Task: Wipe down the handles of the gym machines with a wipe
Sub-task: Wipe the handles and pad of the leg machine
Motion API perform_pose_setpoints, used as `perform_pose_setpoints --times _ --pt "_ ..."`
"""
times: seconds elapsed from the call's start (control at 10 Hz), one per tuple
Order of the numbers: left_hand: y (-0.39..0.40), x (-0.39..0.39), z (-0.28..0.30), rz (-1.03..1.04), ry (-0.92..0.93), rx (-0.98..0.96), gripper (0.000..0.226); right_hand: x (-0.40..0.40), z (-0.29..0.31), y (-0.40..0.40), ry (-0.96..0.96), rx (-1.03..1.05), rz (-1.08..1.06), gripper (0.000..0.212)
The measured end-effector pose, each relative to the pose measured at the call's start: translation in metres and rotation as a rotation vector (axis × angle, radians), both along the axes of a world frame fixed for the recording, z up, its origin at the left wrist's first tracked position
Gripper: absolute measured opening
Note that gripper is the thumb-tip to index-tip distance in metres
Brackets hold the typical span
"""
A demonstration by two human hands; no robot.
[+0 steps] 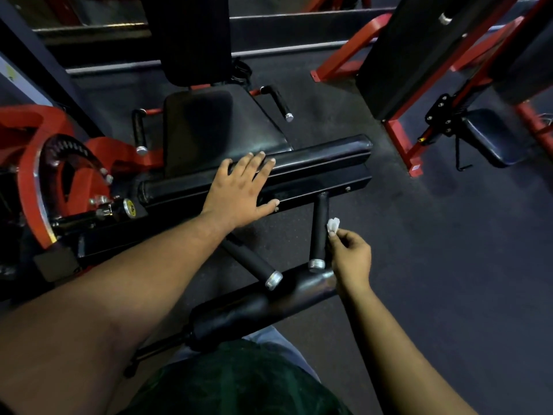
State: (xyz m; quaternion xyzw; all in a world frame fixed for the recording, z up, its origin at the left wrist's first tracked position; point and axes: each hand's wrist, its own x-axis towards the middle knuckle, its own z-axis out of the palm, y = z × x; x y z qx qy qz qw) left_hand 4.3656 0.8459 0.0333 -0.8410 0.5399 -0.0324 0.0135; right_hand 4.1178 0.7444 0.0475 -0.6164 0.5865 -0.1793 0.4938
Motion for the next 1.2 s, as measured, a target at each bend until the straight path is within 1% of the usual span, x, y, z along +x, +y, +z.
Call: perform_pose_setpoints --times 0.1,0.2,0.3,0.4,0.5,0.6,0.7,0.8,0.9,1.0,1.1,1.2 --pt "0.001 0.0 0.001 0.002 0.005 0.001 0.09 0.032 -0.009 -0.025 -0.034 0.026 -0.046 0.026" --pt "0.002 -0.001 0.002 0.007 0.01 -0.004 0.089 0.049 -0.023 -0.048 -0.057 0.059 -0.069 0.019" --pt "0.002 -0.001 0.002 0.004 0.009 -0.01 0.089 0.032 -0.013 -0.031 -0.07 0.121 -0.042 0.018" --pt "0.002 -0.002 -0.001 0.001 0.003 -0.012 0.089 -0.01 -0.004 0.001 -0.15 0.295 -0.032 0.017" --pt "0.0 -0.002 0.0 -0.001 0.005 -0.009 0.089 -0.016 -0.004 0.003 -0.196 0.369 -0.037 0.015" --pt "0.0 0.0 0.001 0.001 -0.003 -0.001 0.089 0.023 -0.01 -0.021 -0.201 0.331 -0.151 0.02" --pt "0.001 -0.001 0.001 0.006 0.002 0.0 0.089 0.047 -0.017 -0.037 -0.237 0.33 -0.21 0.019" --pt "0.002 0.0 0.0 0.002 0.014 0.0 0.089 0.03 -0.016 -0.02 -0.186 0.27 -0.175 0.015" --pt "0.001 0.0 -0.003 0.004 0.004 -0.01 0.089 -0.011 -0.008 0.014 -0.115 0.195 -0.037 0.017" --pt "0.0 -0.001 -0.002 0.002 0.002 -0.009 0.089 -0.024 0.0 0.024 -0.093 -0.015 0.052 0.021" --pt "0.0 0.0 -0.001 0.0 -0.001 -0.001 0.089 0.0 -0.004 -0.011 0.038 -0.343 0.212 0.026" --pt "0.001 -0.001 -0.001 0.0 0.0 -0.005 0.089 0.031 -0.009 -0.048 0.139 -0.558 0.368 0.024"
